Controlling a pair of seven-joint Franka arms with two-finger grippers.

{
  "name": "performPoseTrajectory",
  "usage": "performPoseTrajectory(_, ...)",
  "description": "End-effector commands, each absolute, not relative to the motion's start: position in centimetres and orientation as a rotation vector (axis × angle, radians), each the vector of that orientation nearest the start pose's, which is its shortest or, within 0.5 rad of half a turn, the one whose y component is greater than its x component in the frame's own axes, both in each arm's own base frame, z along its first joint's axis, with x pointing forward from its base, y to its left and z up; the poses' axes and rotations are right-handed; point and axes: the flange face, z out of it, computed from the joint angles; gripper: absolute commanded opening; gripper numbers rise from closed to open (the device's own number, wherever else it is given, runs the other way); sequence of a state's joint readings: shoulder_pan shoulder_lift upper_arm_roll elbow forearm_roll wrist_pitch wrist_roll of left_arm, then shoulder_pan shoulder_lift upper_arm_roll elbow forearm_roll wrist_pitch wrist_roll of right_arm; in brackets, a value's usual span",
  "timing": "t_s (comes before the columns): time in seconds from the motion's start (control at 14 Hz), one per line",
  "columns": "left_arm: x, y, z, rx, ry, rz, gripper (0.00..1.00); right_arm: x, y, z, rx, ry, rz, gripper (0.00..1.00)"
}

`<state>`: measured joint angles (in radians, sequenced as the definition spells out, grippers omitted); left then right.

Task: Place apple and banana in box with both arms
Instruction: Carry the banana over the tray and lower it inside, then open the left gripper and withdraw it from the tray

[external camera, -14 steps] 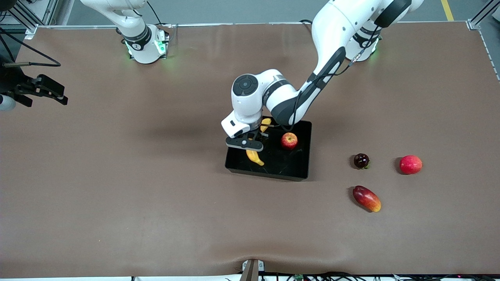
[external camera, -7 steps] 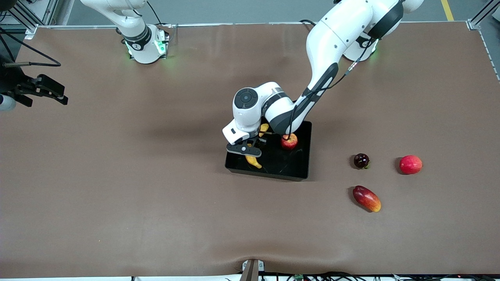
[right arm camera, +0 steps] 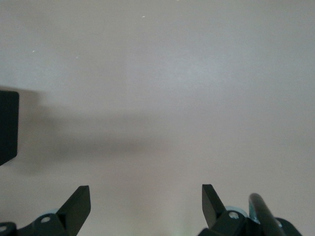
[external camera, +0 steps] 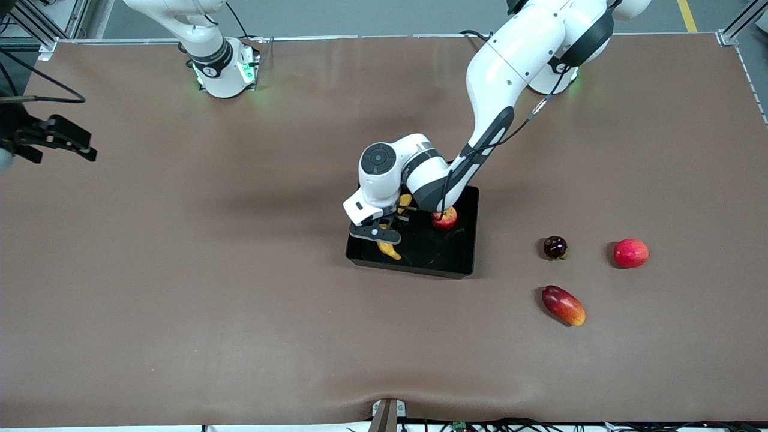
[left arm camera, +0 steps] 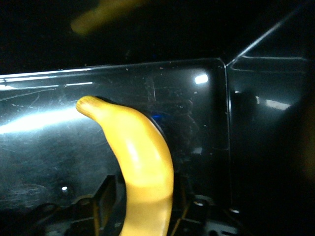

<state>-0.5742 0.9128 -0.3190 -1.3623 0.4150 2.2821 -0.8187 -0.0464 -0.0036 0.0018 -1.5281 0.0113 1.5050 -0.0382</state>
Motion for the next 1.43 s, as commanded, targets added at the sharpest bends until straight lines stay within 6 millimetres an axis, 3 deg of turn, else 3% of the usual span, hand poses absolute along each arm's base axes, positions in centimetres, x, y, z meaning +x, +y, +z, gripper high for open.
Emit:
performPoseTrajectory(0.0, 52.2, -53.6, 21.7, -3.108, 0.346, -0.236, 1.0, 54.3, -3.6, 64.7, -3.119, 0.029, 0.022, 1.0)
performPoseTrajectory(0.14, 53.8, -52.3, 24.9, -3.101, 0.33, -0.277, 1.0, 54.3, -3.5, 64.7, -3.128, 0.023, 0.023, 1.0)
performPoseTrajectory(0.29, 56.3, -49.4, 30.0, -3.083, 0.296, -0.299, 1.0, 54.3, -3.4, 64.9, -3.127, 0.02, 0.018, 1.0)
performPoseTrajectory(0.43, 58.5, -45.6, 35.3, -3.059, 0.279, -0.315, 1.0, 54.4, -3.2, 64.9, -3.127, 0.015, 0.018, 1.0)
performPoseTrajectory(0.64, 60.9, -39.4, 40.6, -3.02, 0.111, -0.275, 1.0, 54.4, -3.1, 64.9, -3.127, 0.015, 0.018, 1.0)
performPoseTrajectory(0.93, 63.2, -30.2, 46.0, -2.95, -0.083, -0.218, 1.0, 54.4, -3.6, 64.8, -3.127, 0.03, 0.023, 1.0)
performPoseTrajectory(1.07, 63.9, -26.4, 48.5, -2.931, -0.087, -0.217, 1.0, 54.4, -3.4, 64.8, -3.127, 0.022, 0.02, 1.0)
performPoseTrajectory(1.21, 63.9, -24.1, 50.8, -2.935, 0.0, -0.204, 1.0, 54.4, -3.3, 64.8, -3.127, 0.02, 0.023, 1.0)
performPoseTrajectory(1.36, 64.3, -19.9, 53.2, -2.989, -0.007, -0.181, 1.0, 54.4, -3.4, 64.8, -3.127, 0.025, 0.025, 1.0)
